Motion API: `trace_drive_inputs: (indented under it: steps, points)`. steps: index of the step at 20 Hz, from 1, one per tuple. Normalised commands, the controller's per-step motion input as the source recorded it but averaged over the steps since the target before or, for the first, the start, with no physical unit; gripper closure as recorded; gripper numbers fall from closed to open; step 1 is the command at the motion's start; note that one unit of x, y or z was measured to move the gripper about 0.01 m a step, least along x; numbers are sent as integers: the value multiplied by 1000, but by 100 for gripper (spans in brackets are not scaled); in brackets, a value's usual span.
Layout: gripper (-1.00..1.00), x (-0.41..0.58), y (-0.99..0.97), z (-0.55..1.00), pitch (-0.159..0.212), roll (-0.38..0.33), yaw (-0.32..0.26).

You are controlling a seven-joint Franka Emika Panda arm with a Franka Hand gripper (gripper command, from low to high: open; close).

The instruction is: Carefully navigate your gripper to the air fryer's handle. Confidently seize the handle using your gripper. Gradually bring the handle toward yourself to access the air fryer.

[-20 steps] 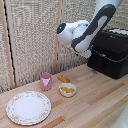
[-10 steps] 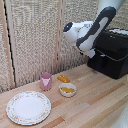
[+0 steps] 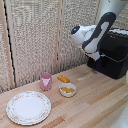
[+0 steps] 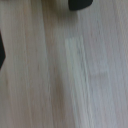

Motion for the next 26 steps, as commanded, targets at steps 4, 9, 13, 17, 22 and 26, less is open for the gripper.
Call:
trace_drive_inputs:
  steps: [4,9,13,17,22,26]
  points:
    - [-100,-301,-616,-46,0,-43,100]
    - [-100,-176,-611,-117,5,-34,130]
    - [-100,-116,-579,-128,2,-34,134]
    - [-100,-12,-429,-46,36,-26,127]
    - [100,3,-121,-1,41,-23,48]
    - [100,199,-57,-18,41,13,-32]
